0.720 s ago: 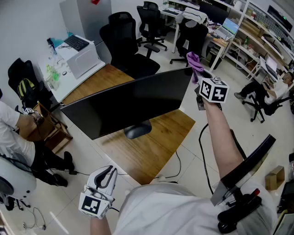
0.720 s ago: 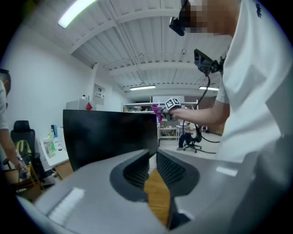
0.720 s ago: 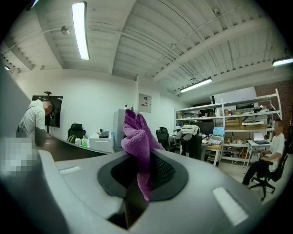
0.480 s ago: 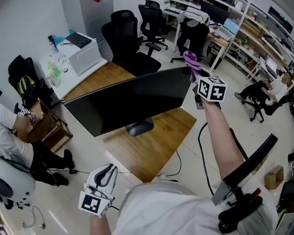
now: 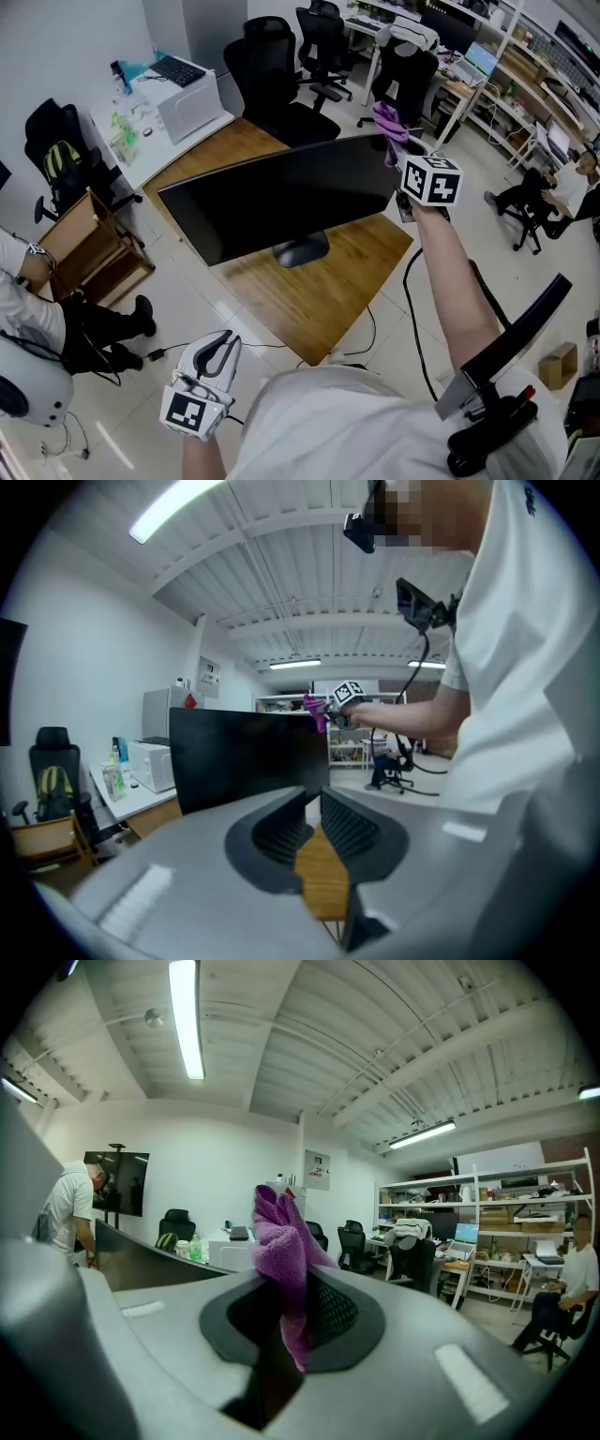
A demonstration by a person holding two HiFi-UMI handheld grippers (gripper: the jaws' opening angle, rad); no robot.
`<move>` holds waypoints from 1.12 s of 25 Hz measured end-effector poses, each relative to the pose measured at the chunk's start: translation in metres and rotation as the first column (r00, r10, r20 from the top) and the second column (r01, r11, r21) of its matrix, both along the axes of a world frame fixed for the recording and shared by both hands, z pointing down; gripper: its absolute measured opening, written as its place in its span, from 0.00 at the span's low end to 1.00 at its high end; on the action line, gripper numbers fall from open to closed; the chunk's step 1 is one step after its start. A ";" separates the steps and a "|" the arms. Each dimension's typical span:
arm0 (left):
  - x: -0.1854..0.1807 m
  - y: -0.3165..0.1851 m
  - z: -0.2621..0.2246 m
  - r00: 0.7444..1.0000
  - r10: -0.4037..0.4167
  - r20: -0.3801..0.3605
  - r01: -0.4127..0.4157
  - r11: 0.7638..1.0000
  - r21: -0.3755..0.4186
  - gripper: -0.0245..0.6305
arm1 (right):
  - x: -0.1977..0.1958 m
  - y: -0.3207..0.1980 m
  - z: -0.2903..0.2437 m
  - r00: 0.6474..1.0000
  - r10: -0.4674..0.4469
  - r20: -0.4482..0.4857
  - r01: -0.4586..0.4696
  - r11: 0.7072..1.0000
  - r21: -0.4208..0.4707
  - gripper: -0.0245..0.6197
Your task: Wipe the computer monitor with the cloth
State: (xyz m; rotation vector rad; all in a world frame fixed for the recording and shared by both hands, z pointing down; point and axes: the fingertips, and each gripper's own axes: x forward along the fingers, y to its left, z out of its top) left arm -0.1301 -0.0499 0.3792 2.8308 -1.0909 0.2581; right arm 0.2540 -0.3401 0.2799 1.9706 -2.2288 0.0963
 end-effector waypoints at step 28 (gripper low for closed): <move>-0.081 0.043 0.002 0.998 -0.064 -0.002 0.064 0.998 0.004 0.15 | -0.136 0.010 -0.003 0.993 -0.119 -0.002 0.119 0.993 0.003 0.11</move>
